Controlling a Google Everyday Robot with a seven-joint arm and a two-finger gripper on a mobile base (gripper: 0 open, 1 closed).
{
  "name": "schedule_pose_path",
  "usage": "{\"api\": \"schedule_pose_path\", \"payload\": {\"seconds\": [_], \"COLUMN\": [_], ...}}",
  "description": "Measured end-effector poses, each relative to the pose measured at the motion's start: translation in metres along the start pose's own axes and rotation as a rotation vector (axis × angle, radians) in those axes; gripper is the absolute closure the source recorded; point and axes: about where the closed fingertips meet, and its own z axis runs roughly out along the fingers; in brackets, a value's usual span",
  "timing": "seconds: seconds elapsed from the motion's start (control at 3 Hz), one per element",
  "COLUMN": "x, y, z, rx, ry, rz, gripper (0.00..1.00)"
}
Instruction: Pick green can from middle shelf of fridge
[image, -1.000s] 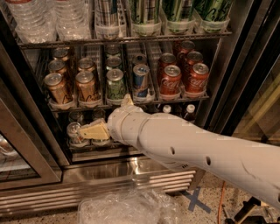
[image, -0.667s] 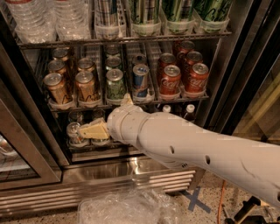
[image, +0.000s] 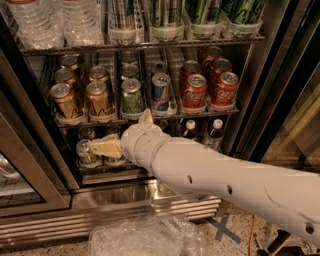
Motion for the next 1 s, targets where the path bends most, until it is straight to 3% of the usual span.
{"api": "schedule_pose_path", "payload": {"seconds": [0.67,1.0], "x": [0.004,0.001], "y": [-0.017,-0.022], "z": [0.011,0.017], "rx": [0.120,0.161], "ry": [-0.042,-0.059], "rz": [-0.001,-0.033], "gripper": [0.00,0.14]}}
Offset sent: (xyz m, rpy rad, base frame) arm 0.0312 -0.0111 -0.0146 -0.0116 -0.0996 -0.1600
